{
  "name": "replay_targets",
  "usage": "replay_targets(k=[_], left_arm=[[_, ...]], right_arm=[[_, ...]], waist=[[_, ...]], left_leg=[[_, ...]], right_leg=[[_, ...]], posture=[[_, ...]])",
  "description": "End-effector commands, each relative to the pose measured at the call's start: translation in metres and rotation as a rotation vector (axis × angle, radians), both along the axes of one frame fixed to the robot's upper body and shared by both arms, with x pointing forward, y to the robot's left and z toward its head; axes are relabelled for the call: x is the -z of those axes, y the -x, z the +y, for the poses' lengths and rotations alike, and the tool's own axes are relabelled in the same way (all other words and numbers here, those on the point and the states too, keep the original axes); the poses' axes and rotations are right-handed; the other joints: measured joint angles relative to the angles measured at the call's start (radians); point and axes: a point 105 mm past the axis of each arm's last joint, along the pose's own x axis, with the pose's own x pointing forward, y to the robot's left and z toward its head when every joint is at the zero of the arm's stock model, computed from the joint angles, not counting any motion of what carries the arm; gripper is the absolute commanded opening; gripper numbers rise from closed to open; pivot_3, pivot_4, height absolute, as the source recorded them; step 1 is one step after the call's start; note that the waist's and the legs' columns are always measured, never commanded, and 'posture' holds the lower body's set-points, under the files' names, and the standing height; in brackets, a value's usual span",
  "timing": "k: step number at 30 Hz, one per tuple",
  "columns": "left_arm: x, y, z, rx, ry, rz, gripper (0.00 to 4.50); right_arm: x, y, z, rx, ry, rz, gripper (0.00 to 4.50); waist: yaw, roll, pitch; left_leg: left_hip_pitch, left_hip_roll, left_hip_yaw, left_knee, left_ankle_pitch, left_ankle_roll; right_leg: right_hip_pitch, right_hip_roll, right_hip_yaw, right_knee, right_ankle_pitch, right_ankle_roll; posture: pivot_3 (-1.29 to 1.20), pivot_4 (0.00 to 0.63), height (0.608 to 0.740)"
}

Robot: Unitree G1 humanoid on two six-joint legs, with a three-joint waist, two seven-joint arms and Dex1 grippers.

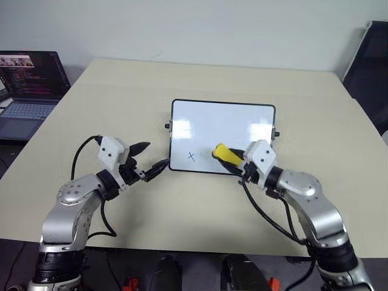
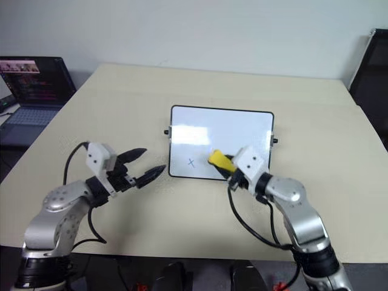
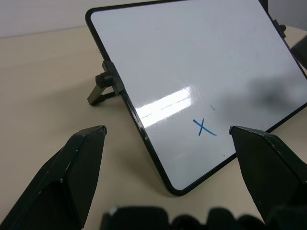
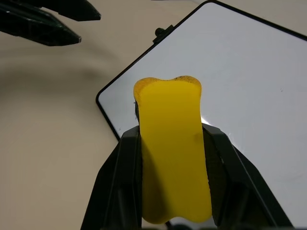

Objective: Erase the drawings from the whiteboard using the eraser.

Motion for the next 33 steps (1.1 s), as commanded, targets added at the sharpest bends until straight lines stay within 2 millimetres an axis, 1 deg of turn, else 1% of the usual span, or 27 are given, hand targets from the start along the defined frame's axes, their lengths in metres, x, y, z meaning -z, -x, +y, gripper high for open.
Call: replay_targets(k=[1, 2, 7, 11, 13, 15, 17, 22, 25, 30, 33], left_arm=[[-0.015, 0.008, -0.005, 0.012, 0.000, -0.054, 4.50], [-0.015, 0.009, -0.006, 0.012, -0.007, -0.057, 4.50], [-0.015, 0.014, -0.009, 0.013, -0.014, -0.050, 4.50], [-0.011, 0.016, -0.010, 0.010, -0.028, -0.042, 4.50], [-0.009, 0.017, -0.009, 0.007, -0.030, -0.036, 4.50], [-0.004, 0.017, -0.007, -0.002, -0.039, -0.017, 4.50], [0.005, 0.021, -0.005, 0.003, -0.056, 0.007, 4.50], [0.014, 0.026, -0.003, 0.026, -0.081, 0.031, 4.50], [0.020, 0.029, -0.001, 0.036, -0.101, 0.041, 4.50], [0.023, 0.030, 0.000, 0.047, -0.107, 0.038, 4.50], [0.023, 0.030, -0.001, 0.051, -0.105, 0.032, 4.50]], right_arm=[[-0.014, 0.014, -0.005, -0.012, -0.055, -0.038, 1.31], [-0.013, 0.016, -0.008, -0.004, -0.066, -0.034, 1.31], [0.000, 0.023, -0.018, 0.026, -0.058, -0.017, 1.31], [0.004, 0.022, -0.017, 0.024, -0.002, -0.038, 1.31], [0.003, 0.016, -0.015, 0.038, 0.033, -0.074, 1.31], [0.007, 0.010, -0.008, 0.017, 0.109, -0.107, 1.31], [0.007, -0.001, 0.005, 0.003, 0.189, -0.156, 1.31], [-0.004, -0.030, 0.040, -0.037, 0.293, -0.266, 1.31], [-0.007, -0.046, 0.058, -0.077, 0.383, -0.320, 1.31], [-0.007, -0.075, 0.074, -0.057, 0.491, -0.333, 1.31], [0.005, -0.077, 0.079, -0.109, 0.582, -0.327, 1.31]], waist=[[0.000, 0.000, 0.000], [0.000, 0.000, 0.000], [0.000, -0.001, 0.000], [-0.002, -0.001, 0.000], [-0.003, 0.000, 0.000], [-0.005, -0.001, 0.000], [-0.008, -0.001, 0.000], [-0.005, -0.001, 0.000], [-0.005, -0.001, 0.001], [-0.002, -0.001, 0.001], [-0.002, -0.001, 0.001]], left_leg=[[0.000, 0.000, 0.000, 0.000, 0.000, 0.000], [0.000, 0.000, 0.000, 0.001, 0.000, 0.000], [0.001, 0.000, 0.000, 0.004, 0.000, 0.000], [0.001, -0.001, 0.000, 0.004, 0.000, 0.000], [0.001, -0.001, 0.000, 0.003, 0.000, 0.000], [0.001, -0.001, 0.000, 0.003, 0.000, 0.000], [0.001, -0.001, 0.001, 0.004, 0.000, 0.000], [0.001, 0.000, 0.001, 0.003, 0.000, 0.000], [0.001, 0.000, 0.001, 0.003, 0.000, 0.000], [0.001, 0.000, 0.001, 0.003, 0.000, 0.000], [0.001, 0.000, 0.001, 0.002, 0.000, 0.000]], right_leg=[[0.000, 0.000, 0.000, 0.000, -0.001, -0.001], [0.000, 0.000, 0.000, 0.000, -0.003, -0.005], [0.001, -0.001, 0.001, 0.001, -0.003, -0.006], [0.001, -0.001, 0.001, 0.001, -0.003, -0.006], [0.001, -0.001, 0.001, 0.001, -0.003, -0.006], [0.001, 0.000, 0.001, 0.001, -0.003, -0.006], [0.001, -0.001, 0.001, 0.000, -0.003, -0.006], [0.000, 0.000, 0.001, 0.001, -0.002, -0.006], [0.000, -0.001, 0.001, 0.000, -0.002, -0.006], [0.000, -0.001, 0.000, 0.000, -0.002, -0.007], [0.000, -0.001, 0.000, 0.000, -0.002, -0.007]], posture=[[0.00, 0.150, 0.740], [0.00, 0.150, 0.740], [0.00, 0.150, 0.740], [0.00, 0.150, 0.740], [0.00, 0.150, 0.740], [0.00, 0.150, 0.740], [0.00, 0.150, 0.740], [0.00, 0.150, 0.740], [0.00, 0.150, 0.740], [0.00, 0.150, 0.740], [0.00, 0.150, 0.740]])
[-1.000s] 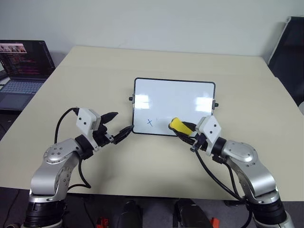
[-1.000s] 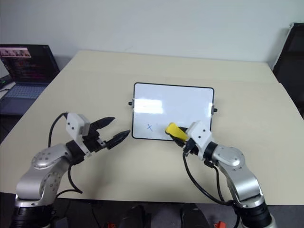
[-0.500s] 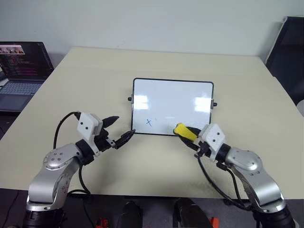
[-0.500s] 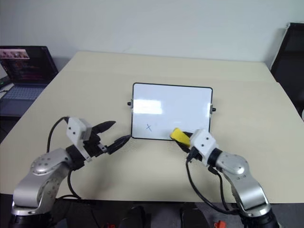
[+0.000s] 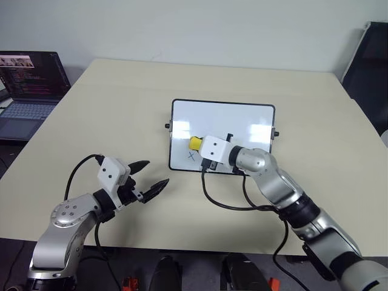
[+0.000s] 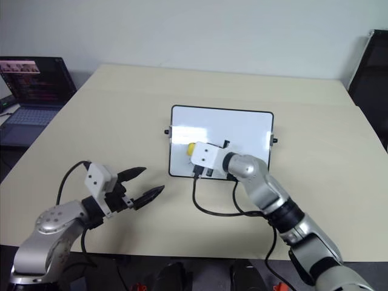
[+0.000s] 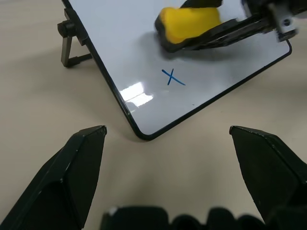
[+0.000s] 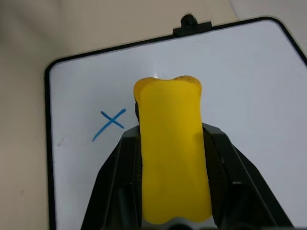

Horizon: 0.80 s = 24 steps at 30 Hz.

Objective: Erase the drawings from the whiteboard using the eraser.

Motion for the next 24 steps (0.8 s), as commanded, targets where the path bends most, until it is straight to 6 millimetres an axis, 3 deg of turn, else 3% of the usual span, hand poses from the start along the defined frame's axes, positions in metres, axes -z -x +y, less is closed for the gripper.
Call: replay_targets(k=[1, 4, 7, 13, 19, 24], left_arm=[[-0.004, 0.001, -0.003, 0.021, -0.009, -0.039, 4.50], [-0.001, 0.000, -0.003, 0.022, -0.003, -0.037, 4.50], [0.001, -0.001, -0.003, 0.024, 0.000, -0.037, 4.50], [0.004, -0.007, -0.001, 0.032, 0.007, -0.034, 4.50], [0.009, -0.008, -0.002, 0.044, 0.012, -0.036, 4.50], [0.012, -0.007, -0.003, 0.053, 0.016, -0.036, 4.50]], right_arm=[[0.009, 0.003, 0.005, -0.060, 0.102, -0.001, 1.31], [0.023, 0.012, 0.003, -0.115, 0.198, 0.044, 1.31], [0.024, 0.012, 0.001, -0.115, 0.217, 0.045, 1.31], [-0.006, -0.016, 0.000, 0.022, 0.149, -0.096, 1.31], [0.031, 0.004, -0.012, -0.060, 0.293, 0.080, 1.31], [0.011, -0.014, -0.026, 0.037, 0.251, -0.008, 1.31]], waist=[[0.001, 0.000, 0.000], [0.000, 0.000, 0.000], [0.000, 0.000, 0.000], [-0.002, 0.000, 0.000], [0.004, 0.000, 0.000], [0.003, 0.000, 0.000]], left_leg=[[0.000, 0.000, 0.000, 0.000, 0.000, 0.000], [0.000, 0.000, 0.000, -0.001, 0.000, 0.000], [0.000, 0.000, 0.000, 0.000, 0.000, 0.000], [0.001, 0.000, 0.000, 0.001, 0.001, 0.001], [0.001, 0.000, 0.000, 0.001, 0.001, 0.001], [0.001, 0.000, 0.000, 0.001, 0.001, 0.001]], right_leg=[[0.000, 0.000, 0.000, 0.000, 0.000, 0.000], [0.000, 0.000, 0.000, 0.000, 0.000, 0.000], [0.000, 0.000, -0.001, 0.001, 0.000, 0.000], [0.000, 0.000, 0.000, 0.002, 0.002, 0.000], [0.001, 0.000, -0.001, 0.000, 0.002, 0.000], [0.000, 0.000, -0.001, 0.001, 0.002, 0.000]], posture=[[0.00, 0.150, 0.740], [0.00, 0.150, 0.740], [0.00, 0.150, 0.740], [0.00, 0.150, 0.740], [0.00, 0.150, 0.740], [0.00, 0.150, 0.740]])
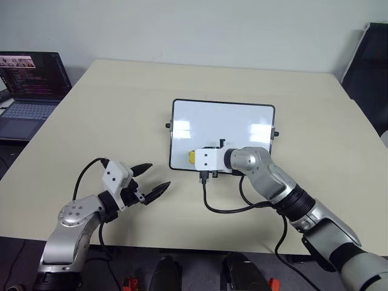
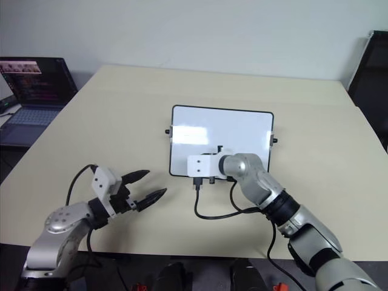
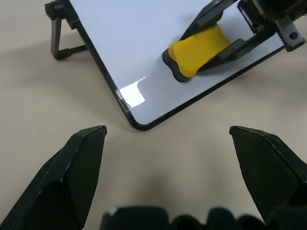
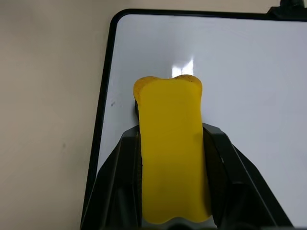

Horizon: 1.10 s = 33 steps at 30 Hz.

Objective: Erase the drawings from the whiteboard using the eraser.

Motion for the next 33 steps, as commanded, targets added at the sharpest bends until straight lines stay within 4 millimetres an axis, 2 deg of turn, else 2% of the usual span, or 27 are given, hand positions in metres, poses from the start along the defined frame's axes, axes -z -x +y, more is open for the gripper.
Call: replay_targets(k=[1, 3, 7, 13, 19, 23, 28, 30, 33], left_arm=[[-0.006, 0.000, -0.003, 0.022, -0.002, -0.040, 4.50], [-0.006, -0.001, -0.003, 0.025, 0.000, -0.041, 4.50], [-0.006, -0.001, -0.003, 0.031, 0.002, -0.041, 4.50], [-0.006, -0.003, -0.005, 0.044, 0.005, -0.044, 4.50], [-0.018, -0.004, -0.012, 0.064, 0.010, -0.069, 4.50], [-0.031, -0.006, -0.024, 0.088, 0.019, -0.101, 4.50], [-0.051, -0.012, -0.044, 0.156, 0.016, -0.147, 4.50], [-0.061, -0.015, -0.054, 0.197, 0.000, -0.174, 4.50], [-0.076, -0.019, -0.068, 0.257, -0.007, -0.204, 4.50]], right_arm=[[-0.015, -0.025, -0.027, 0.152, -0.024, -0.079, 1.31], [-0.022, -0.033, -0.036, 0.195, -0.045, -0.113, 1.31], [-0.015, -0.031, -0.044, 0.198, -0.021, -0.069, 1.31], [0.013, -0.003, -0.036, 0.087, 0.064, 0.065, 1.31], [0.007, 0.000, -0.023, 0.063, 0.027, 0.031, 1.31], [-0.013, -0.007, -0.020, 0.125, -0.122, -0.021, 1.31], [-0.032, 0.008, -0.027, 0.175, -0.358, 0.027, 1.31], [-0.037, 0.018, -0.038, 0.219, -0.458, 0.074, 1.31], [-0.047, 0.030, -0.067, 0.334, -0.606, 0.100, 1.31]], waist=[[0.000, 0.000, 0.000], [0.000, 0.000, 0.000], [0.001, 0.000, 0.000], [0.000, 0.000, 0.000], [-0.003, 0.000, 0.000], [-0.004, 0.000, 0.000], [0.003, 0.000, 0.000], [0.004, 0.000, 0.000], [0.002, 0.000, 0.000]], left_leg=[[0.000, 0.000, 0.000, 0.000, 0.000, 0.000], [0.000, 0.000, 0.000, 0.001, 0.000, 0.000], [0.001, -0.001, 0.000, 0.002, 0.001, 0.002], [0.002, 0.000, 0.000, 0.002, 0.001, 0.002], [0.002, 0.000, 0.000, 0.001, 0.001, 0.002], [0.002, 0.000, 0.000, 0.001, 0.001, 0.002], [-0.001, -0.001, 0.000, 0.000, 0.001, 0.001], [-0.002, -0.001, 0.000, -0.001, 0.001, 0.001], [-0.003, -0.001, -0.001, -0.002, 0.000, 0.000]], right_leg=[[0.000, 0.000, 0.000, 0.000, 0.000, 0.000], [0.000, 0.000, 0.000, 0.000, 0.001, 0.000], [-0.001, -0.001, 0.000, -0.001, 0.002, 0.000], [0.000, -0.001, 0.000, -0.001, 0.002, 0.001], [0.000, 0.000, 0.000, 0.000, 0.002, 0.000], [0.000, 0.000, 0.000, 0.000, 0.002, 0.000], [0.000, 0.000, 0.001, -0.001, 0.002, 0.001], [0.000, 0.000, 0.000, -0.001, 0.003, 0.006], [-0.001, 0.000, -0.001, -0.001, 0.002, 0.007]], posture=[[0.00, 0.150, 0.740], [0.00, 0.150, 0.740], [0.00, 0.150, 0.740], [0.00, 0.150, 0.740], [0.00, 0.150, 0.740], [0.00, 0.150, 0.740], [0.00, 0.150, 0.740], [0.00, 0.150, 0.740], [0.00, 0.150, 0.740]])
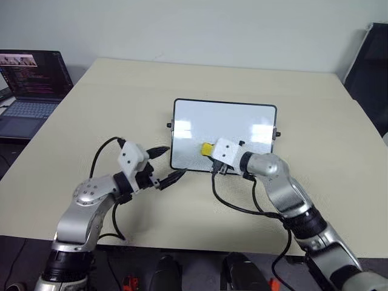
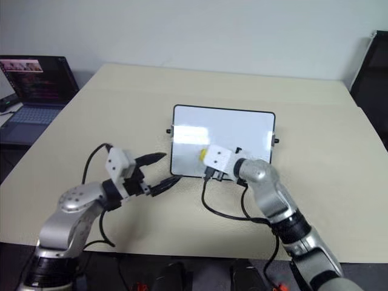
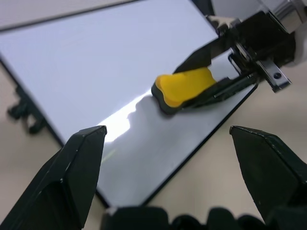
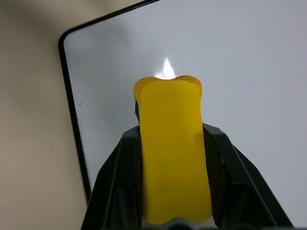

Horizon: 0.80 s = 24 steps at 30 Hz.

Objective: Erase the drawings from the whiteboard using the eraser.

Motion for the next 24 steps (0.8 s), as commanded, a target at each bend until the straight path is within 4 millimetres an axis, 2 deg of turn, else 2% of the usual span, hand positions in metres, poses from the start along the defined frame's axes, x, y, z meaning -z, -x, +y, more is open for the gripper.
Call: replay_targets(k=[1, 4, 6, 12, 14, 17, 20, 24], left_arm=[[-0.025, 0.002, -0.020, 0.095, -0.003, -0.064, 4.50], [-0.030, -0.002, -0.036, 0.174, -0.033, -0.074, 4.50], [-0.031, -0.005, -0.044, 0.214, -0.036, -0.080, 4.50], [-0.026, -0.006, -0.078, 0.408, -0.072, -0.076, 4.50], [-0.018, -0.005, -0.092, 0.498, -0.107, -0.057, 4.50], [-0.006, -0.003, -0.115, 0.621, -0.168, -0.041, 4.50], [0.004, -0.006, -0.132, 0.666, -0.241, -0.068, 4.50], [0.003, -0.010, -0.151, 0.683, -0.240, -0.092, 4.50]], right_arm=[[-0.033, 0.013, -0.035, 0.138, -0.181, -0.037, 1.31], [-0.037, 0.027, -0.076, 0.326, -0.280, -0.022, 1.31], [-0.035, 0.035, -0.095, 0.418, -0.314, -0.006, 1.31], [-0.009, 0.057, -0.157, 0.767, -0.349, 0.080, 1.31], [0.004, 0.060, -0.167, 0.833, -0.382, 0.132, 1.31], [0.023, 0.058, -0.171, 0.871, -0.433, 0.197, 1.31], [0.029, 0.048, -0.181, 0.925, -0.486, 0.208, 1.31], [0.036, 0.042, -0.192, 0.960, -0.494, 0.221, 1.31]], waist=[[0.000, 0.000, 0.000], [0.000, 0.000, 0.000], [0.001, 0.000, 0.000], [-0.005, 0.001, 0.000], [-0.005, 0.001, 0.000], [-0.003, 0.001, 0.000], [-0.008, 0.001, 0.000], [-0.007, 0.001, 0.001]], left_leg=[[0.000, 0.000, 0.000, 0.000, 0.000, 0.000], [0.000, 0.000, -0.001, -0.001, 0.000, 0.000], [0.000, 0.000, -0.001, 0.000, 0.000, 0.000], [0.000, -0.001, 0.000, 0.001, 0.000, 0.000], [0.000, -0.001, 0.000, 0.001, 0.000, 0.000], [0.000, -0.001, 0.000, 0.002, 0.000, 0.000], [0.000, -0.001, 0.000, 0.002, 0.000, 0.000], [0.000, -0.001, 0.000, 0.002, 0.000, 0.000]], right_leg=[[0.000, 0.000, 0.000, 0.000, 0.000, 0.000], [0.000, 0.000, 0.000, 0.000, -0.001, 0.001], [0.000, 0.000, -0.001, 0.000, -0.001, 0.001], [0.001, 0.000, 0.001, 0.000, -0.001, 0.000], [0.001, 0.000, 0.000, 0.000, -0.002, -0.003], [0.001, 0.000, 0.001, 0.000, -0.003, -0.004], [0.001, 0.000, 0.001, 0.000, -0.003, -0.004], [0.001, 0.000, 0.001, 0.000, 0.000, 0.001]], posture=[[0.00, 0.150, 0.740], [0.00, 0.150, 0.740], [0.00, 0.150, 0.740], [0.00, 0.150, 0.740], [0.00, 0.150, 0.740], [0.00, 0.150, 0.740], [0.00, 0.150, 0.740], [0.00, 0.150, 0.740]])
